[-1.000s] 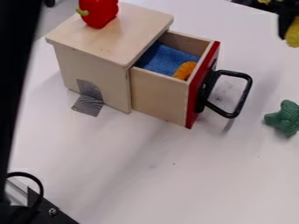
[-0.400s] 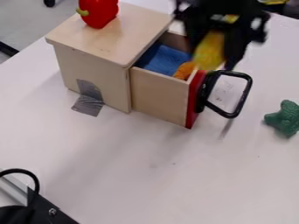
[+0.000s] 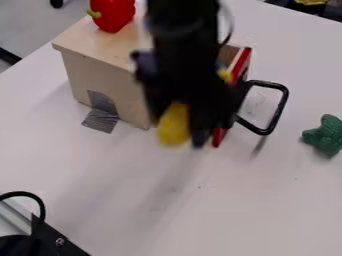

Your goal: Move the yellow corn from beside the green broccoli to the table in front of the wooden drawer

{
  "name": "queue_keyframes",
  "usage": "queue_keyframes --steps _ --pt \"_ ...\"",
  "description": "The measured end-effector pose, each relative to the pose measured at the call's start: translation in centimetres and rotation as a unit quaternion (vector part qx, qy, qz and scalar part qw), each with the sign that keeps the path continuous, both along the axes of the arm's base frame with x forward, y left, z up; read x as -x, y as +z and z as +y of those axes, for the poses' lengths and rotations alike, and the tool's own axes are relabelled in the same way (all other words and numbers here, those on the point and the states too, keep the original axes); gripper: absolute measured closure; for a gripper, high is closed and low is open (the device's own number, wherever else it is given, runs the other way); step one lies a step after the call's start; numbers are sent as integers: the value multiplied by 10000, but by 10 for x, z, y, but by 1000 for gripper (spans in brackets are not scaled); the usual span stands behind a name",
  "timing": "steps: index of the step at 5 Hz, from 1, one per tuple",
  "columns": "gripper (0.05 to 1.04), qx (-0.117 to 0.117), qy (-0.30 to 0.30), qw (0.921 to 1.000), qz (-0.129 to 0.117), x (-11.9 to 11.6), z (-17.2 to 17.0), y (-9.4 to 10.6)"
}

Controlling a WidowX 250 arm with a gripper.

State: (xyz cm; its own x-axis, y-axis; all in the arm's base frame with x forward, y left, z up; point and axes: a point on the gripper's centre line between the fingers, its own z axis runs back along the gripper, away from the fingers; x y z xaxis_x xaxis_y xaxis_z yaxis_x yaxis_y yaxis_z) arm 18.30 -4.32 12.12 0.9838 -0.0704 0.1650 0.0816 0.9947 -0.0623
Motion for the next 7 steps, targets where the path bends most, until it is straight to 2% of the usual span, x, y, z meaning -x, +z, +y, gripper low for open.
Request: queue_keyframes --steps 1,2,3,4,5,6,7 --pt "454 133 139 9997 145 21 4 -27" --pt "455 102 324 9987 386 22 5 -68" --pt "455 -139 641 9965 517 12 4 -101" --pt "455 -223 701 9965 398 -4 -1 -108" --pt "455 -301 710 9962 396 -10 0 -112" --pt "387 -306 782 9960 306 -8 4 -106" --pt "115 -252 816 9962 172 -6 6 -86"
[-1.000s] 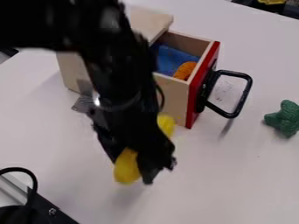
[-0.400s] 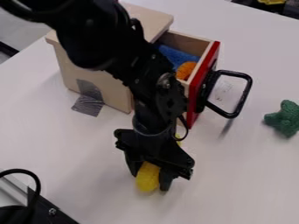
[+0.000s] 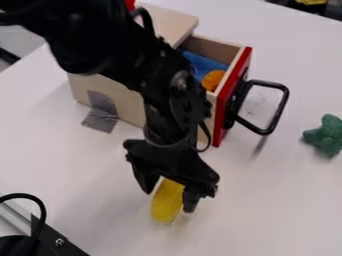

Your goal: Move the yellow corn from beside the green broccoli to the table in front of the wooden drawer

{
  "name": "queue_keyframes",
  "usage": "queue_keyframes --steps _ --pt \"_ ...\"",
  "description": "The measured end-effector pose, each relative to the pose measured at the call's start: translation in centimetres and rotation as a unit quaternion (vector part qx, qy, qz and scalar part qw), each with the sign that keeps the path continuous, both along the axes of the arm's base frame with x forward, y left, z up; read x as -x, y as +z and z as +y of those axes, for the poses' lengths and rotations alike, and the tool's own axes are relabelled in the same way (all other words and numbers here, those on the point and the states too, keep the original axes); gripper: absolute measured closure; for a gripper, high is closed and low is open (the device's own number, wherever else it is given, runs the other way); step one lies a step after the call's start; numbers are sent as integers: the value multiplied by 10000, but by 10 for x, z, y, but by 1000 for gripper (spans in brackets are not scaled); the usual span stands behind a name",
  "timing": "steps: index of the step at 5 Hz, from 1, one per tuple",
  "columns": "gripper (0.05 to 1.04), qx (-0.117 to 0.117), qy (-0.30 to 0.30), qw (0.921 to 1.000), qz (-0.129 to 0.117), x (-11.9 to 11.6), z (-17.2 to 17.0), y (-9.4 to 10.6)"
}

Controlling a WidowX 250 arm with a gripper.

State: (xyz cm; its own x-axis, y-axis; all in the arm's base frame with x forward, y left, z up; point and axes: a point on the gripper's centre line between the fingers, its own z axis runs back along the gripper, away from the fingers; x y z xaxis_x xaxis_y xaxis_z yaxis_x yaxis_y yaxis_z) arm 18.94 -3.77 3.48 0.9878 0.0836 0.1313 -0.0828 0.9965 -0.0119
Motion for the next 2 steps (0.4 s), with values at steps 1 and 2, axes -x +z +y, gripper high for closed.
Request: queue_keyframes --steps 1,2 --pt "83 151 -36 9995 -261 -4 1 34" --pt "83 313 -69 9985 -441 -5 4 62"
